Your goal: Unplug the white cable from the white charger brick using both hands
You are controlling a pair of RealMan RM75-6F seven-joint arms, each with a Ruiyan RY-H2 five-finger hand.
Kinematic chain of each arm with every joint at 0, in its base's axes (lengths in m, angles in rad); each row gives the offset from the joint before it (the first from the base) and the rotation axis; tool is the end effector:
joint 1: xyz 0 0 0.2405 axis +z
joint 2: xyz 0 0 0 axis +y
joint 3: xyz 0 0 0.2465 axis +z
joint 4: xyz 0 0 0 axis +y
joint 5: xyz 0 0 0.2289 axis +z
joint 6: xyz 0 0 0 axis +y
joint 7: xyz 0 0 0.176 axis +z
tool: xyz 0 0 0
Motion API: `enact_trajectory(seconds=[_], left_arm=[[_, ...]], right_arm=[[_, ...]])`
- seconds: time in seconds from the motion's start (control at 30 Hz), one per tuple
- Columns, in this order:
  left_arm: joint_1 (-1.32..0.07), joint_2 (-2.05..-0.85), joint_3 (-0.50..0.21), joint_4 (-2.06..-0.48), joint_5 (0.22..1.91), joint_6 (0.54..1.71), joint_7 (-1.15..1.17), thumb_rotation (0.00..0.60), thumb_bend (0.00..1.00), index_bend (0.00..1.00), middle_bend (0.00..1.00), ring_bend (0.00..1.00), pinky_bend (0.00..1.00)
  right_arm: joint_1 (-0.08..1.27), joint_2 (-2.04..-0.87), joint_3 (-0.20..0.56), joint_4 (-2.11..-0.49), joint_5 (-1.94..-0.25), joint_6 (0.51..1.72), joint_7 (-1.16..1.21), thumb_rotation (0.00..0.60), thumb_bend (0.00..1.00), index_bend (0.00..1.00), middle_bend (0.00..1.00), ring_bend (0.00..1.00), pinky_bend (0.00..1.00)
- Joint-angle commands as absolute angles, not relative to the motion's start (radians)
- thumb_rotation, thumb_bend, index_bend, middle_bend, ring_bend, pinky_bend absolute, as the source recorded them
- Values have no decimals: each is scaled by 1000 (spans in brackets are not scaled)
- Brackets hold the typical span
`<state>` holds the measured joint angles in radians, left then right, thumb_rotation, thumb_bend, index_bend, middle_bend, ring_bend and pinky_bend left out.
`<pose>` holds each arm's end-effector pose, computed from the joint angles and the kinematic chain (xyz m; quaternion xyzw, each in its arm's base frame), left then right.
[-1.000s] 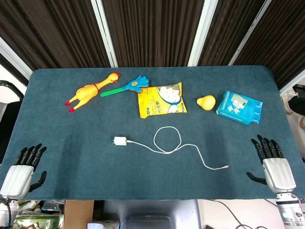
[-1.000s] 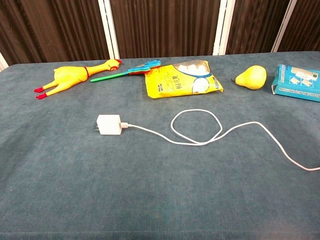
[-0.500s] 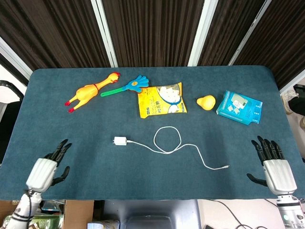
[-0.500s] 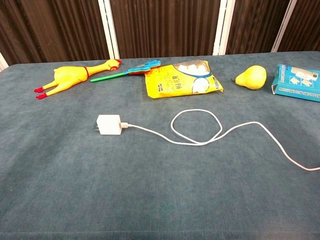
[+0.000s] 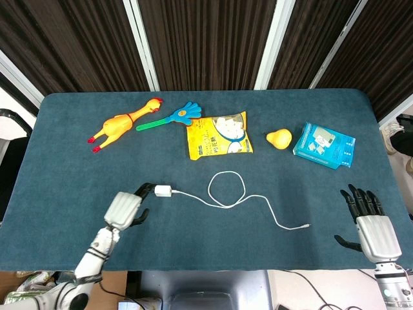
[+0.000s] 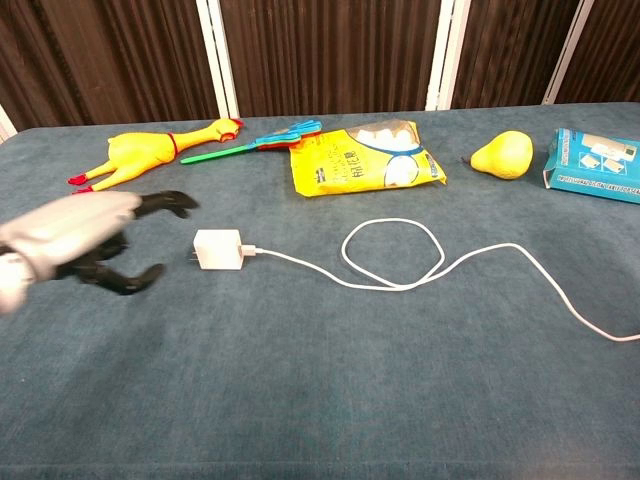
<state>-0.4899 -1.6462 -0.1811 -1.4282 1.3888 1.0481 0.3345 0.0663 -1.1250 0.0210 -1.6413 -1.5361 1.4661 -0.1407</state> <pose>-0.1664 0.3191 -0.0603 -0.7282 -0.3648 -0.3907 0.4289 -0.3045 -0.2007 0.1223 0.6316 -0.3659 0.3454 0.5898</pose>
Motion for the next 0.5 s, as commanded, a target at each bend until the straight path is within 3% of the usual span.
enact_trajectory(seconds=[0.03, 0.3, 0.5], left_arm=[[-549, -1734, -215, -1359, 1335, 1022, 393, 600, 469, 149, 179, 1000, 1000], [-609, -1854, -224, -1194, 1324, 1058, 463, 600, 464, 171, 183, 1000, 1000], [-625, -1873, -215, -1128, 1310, 1053, 469, 600, 462, 216, 225, 1000, 1000]], right_arm=[[66, -1122, 22, -1642, -1532, 1464, -137, 600, 196, 0, 0, 0, 0], [67, -1102, 16, -1652, -1529, 1450, -111, 600, 195, 0, 0, 0, 0], [62, -1094, 16, -1654, -1533, 1459, -100, 600, 195, 0, 0, 0, 0]])
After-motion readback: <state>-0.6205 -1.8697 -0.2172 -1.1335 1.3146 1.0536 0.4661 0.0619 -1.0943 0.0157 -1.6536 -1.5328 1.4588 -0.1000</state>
